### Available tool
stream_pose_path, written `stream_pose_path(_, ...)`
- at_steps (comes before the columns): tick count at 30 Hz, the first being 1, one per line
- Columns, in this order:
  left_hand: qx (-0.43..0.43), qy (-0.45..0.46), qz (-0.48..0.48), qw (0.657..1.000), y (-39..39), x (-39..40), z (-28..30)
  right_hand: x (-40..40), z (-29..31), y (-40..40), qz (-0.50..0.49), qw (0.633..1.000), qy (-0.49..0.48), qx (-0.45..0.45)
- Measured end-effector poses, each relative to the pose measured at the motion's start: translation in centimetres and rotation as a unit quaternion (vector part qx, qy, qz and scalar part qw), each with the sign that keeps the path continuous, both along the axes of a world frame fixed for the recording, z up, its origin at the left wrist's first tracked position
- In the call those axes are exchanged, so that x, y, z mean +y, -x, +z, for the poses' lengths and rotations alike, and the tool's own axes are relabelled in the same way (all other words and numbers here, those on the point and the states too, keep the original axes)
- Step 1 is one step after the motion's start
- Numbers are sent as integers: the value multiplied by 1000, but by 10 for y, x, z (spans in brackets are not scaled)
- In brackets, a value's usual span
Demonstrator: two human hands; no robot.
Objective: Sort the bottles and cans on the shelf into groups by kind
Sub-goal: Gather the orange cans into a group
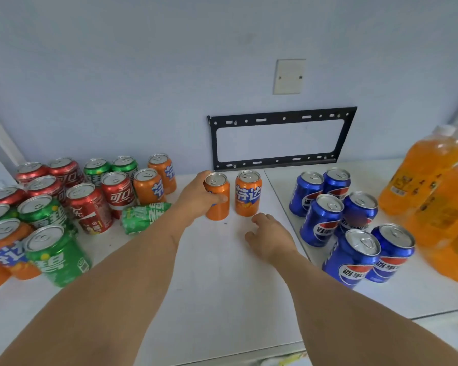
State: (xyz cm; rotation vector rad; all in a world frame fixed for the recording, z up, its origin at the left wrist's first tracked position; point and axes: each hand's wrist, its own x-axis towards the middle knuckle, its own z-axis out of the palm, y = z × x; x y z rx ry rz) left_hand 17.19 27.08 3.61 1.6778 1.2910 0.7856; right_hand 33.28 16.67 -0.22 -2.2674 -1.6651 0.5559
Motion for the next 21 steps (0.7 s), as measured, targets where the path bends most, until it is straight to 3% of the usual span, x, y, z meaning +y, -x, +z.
stream_pose_path(3,49,9,9,999,2,-5,4,-3,3,7,20,1000,-8,-12)
stream_pose_path(5,127,-19,28,991,10,-10,7,-3,7,13,36,999,-18,-21)
stream_pose_path(8,270,-111,54,955,35,-23,12,-3,17,29,64,997,-27,-22)
stream_pose_path(11,345,-183,66,918,68,-45,23,-3,28,53,100,993,-53,-15)
stream_pose_path(16,347,-206,111,908,128,-67,45,10,40,99,138,983,-112,51)
stream_pose_path(21,308,-182,149,922,160,-47,55,46,66,130,101,967,-134,190)
